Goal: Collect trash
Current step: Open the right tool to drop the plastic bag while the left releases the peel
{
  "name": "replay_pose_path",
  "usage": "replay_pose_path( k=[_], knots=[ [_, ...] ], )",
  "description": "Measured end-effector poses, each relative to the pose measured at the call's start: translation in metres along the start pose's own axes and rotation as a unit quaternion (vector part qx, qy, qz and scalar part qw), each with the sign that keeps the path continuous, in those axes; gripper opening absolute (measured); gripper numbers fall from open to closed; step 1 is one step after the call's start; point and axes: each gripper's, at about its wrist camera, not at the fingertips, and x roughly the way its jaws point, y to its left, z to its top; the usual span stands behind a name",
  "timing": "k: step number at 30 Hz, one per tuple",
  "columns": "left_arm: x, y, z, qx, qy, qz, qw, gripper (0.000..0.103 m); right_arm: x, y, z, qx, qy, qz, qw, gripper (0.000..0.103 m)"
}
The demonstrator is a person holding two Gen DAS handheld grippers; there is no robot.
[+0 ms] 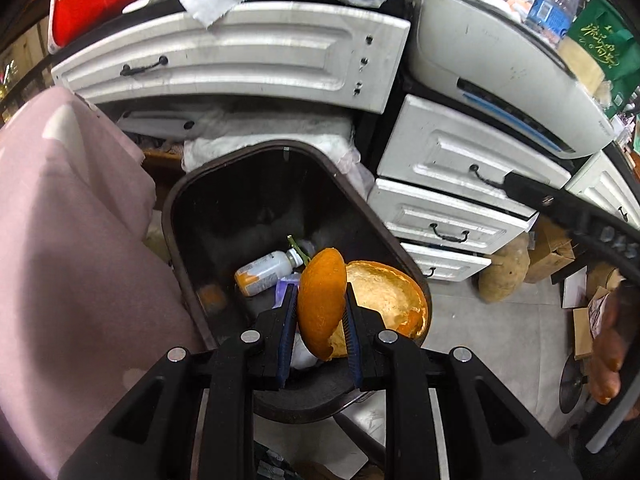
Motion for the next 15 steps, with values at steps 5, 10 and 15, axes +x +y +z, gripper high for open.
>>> replay_pose_path(
  k=[5,10,15],
  knots=[
    [0.008,0.003,0.001,-0.006,0.012,0.0,0.9999,0.041,-0.004,0.001,0.002,0.0,-0.005,0.004,1.0,0.06],
    [0.002,0.0,0.003,-0.003,-0.008,0.001,1.0,0.083,-0.005,0.001,0.003,0.001,-0.006,0.002,1.0,0.066],
    [-0.009,-0.01,0.004,0.015,-0.015,-0.007,0.9997,0.086,-0.011,-0.001,0.007,0.001,-0.017,-0.003,1.0,0.077]
  ],
)
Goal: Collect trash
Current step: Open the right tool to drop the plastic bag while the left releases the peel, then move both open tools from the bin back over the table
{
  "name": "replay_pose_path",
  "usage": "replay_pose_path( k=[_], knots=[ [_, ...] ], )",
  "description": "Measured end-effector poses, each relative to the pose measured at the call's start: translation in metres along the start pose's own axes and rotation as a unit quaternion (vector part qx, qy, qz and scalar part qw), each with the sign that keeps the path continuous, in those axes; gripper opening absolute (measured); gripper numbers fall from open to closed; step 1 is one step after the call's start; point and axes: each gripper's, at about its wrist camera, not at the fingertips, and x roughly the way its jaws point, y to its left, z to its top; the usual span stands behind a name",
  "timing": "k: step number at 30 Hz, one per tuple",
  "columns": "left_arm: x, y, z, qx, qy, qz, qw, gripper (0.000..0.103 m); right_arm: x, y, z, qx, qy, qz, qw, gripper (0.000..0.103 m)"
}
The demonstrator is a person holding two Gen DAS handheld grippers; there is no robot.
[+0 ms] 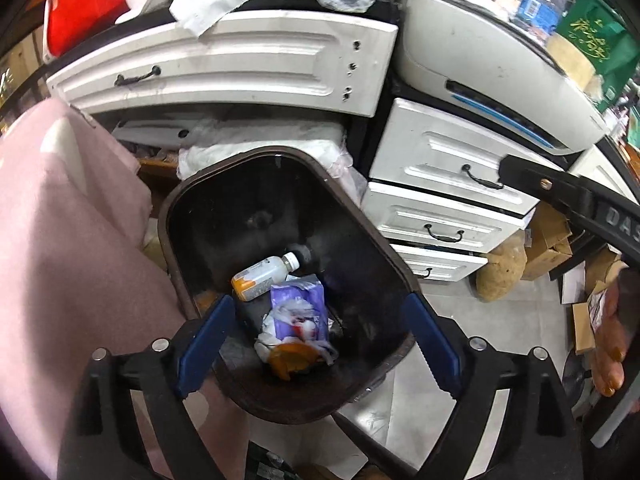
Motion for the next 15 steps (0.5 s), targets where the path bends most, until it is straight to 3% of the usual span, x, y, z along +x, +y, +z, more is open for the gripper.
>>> replay_pose_path(
  k=[8,15],
  knots=[
    [-0.062,-0.014,0.0,0.007,-0.07,-0.031,0.997,0.094,-0.01,0.004,0.006,0.005,-0.012,0.023,1.0,0.085],
    [-0.123,-0.009,-0.008,0.026,-0.134,-0.019,0.9905,0.097,-0.023,0.028,0.011,-0.013,-0.021,0.056,0.998,0.087]
  ],
)
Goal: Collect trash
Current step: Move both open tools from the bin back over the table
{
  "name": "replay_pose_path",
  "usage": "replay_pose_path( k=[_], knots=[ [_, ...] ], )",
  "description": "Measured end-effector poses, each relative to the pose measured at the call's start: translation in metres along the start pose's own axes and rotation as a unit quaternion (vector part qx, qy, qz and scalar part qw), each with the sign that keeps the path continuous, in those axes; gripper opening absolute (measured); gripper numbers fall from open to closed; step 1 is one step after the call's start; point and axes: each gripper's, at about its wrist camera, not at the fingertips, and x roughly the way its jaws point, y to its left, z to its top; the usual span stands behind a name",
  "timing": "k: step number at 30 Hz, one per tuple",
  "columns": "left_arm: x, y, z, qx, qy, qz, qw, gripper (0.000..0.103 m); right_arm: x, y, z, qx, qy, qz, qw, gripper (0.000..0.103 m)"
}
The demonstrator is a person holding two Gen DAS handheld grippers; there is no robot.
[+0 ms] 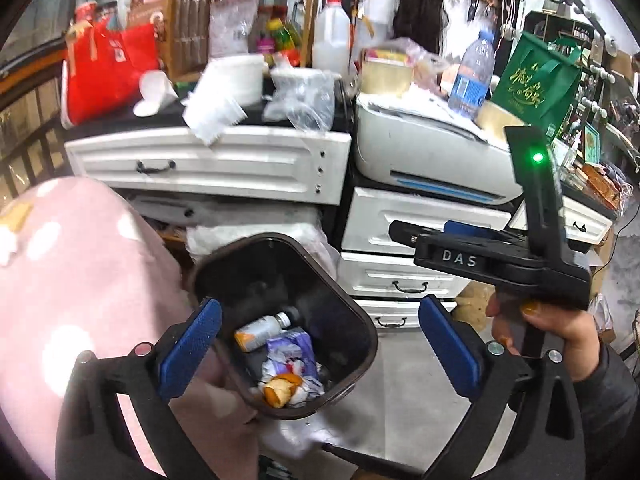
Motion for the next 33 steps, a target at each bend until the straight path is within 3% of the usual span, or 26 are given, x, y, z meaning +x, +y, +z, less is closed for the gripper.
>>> replay_pose_path(
  k=[6,16,23,33],
  knots=[
    [-0.036,0.03,-0.005,-0.019,-0.021,0.013,0.9995,0.097,-0.007,0.042,0.005,-0.036,-0.005,0.037,0.999,0.087],
    [-0.086,0.11,-0.022,-0.077,-0.041,0.096,0.9915,0.097,-0.012,0.14,0.013,-0.117,-0.005,0.123,0.985,0.087],
    [-0.118,0.177,-0.048,-0.128,-0.039,0.167,0.9769,0.097,-0.006,0.217,0.01,-0.17,0.009,0.184,0.968,0.087],
    [-0.147,0.295,-0.075,-0.204,-0.024,0.256,0.9446,0.097,0.014,0.304,0.01,-0.242,0.027,0.23,0.942,0.087]
  ],
)
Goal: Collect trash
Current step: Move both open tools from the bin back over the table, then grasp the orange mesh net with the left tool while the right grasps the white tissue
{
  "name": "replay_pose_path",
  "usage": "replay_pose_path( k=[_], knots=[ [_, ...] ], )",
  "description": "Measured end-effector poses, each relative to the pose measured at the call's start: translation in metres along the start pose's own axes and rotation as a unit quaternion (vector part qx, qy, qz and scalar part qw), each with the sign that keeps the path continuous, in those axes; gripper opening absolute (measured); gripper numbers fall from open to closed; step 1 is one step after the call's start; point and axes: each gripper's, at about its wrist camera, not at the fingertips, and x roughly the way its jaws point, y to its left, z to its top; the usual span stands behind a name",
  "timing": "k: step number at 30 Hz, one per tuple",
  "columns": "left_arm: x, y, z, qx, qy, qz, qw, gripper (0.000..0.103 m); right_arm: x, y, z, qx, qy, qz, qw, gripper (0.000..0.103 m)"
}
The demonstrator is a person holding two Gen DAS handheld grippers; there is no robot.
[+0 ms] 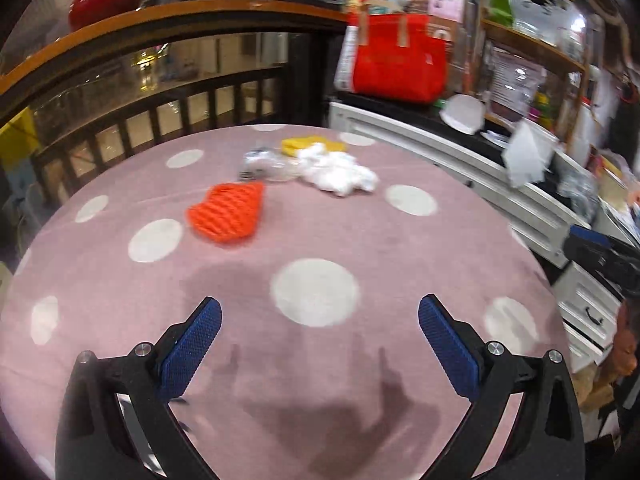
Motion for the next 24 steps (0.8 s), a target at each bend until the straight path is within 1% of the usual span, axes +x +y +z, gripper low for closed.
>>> replay_pose_path(
  k=[5,8,11,16,18,20,21,22,23,24],
  knots=[
    [0.033,0.043,0.025,-0.042,0.012,0.013,0.999,0.097,0.025,0.016,0.014,-0.02,0.014,0.012,1.0,0.087],
    [0.055,0.057,0.039,-0.054,0.02,0.018,0.9982,0.097,0.035,0.021,0.019,-0.029,0.02,0.015,0.999,0.087],
    [0.077,0.062,0.051,-0.052,0.031,0.026,0.9978,0.097,0.045,0.026,0.024,-0.037,0.027,0.016,0.999,0.087],
    [0.101,0.063,0.063,-0.043,0.043,0.04,0.9973,0.096,0.061,0.035,0.035,-0.057,0.035,0.017,0.998,0.087],
    [0.109,0.067,0.065,-0.043,0.049,0.045,0.9968,0.089,0.071,0.04,0.041,-0.067,0.038,0.021,0.997,0.087],
    [0.112,0.07,0.065,-0.048,0.057,0.047,0.9961,0.068,0.081,0.045,0.046,-0.073,0.043,0.025,0.996,0.087],
    [0.111,0.072,0.064,-0.053,0.058,0.045,0.9959,0.062,0.087,0.049,0.051,-0.075,0.047,0.03,0.996,0.087],
    [0.108,0.075,0.064,-0.058,0.053,0.04,0.996,0.05,0.093,0.051,0.054,-0.076,0.05,0.036,0.995,0.087],
    [0.102,0.077,0.063,-0.062,0.046,0.036,0.9964,0.04,0.101,0.056,0.06,-0.082,0.054,0.042,0.994,0.087],
    [0.099,0.077,0.064,-0.062,0.044,0.035,0.9965,0.036,0.109,0.059,0.064,-0.089,0.056,0.043,0.994,0.086]
  ],
)
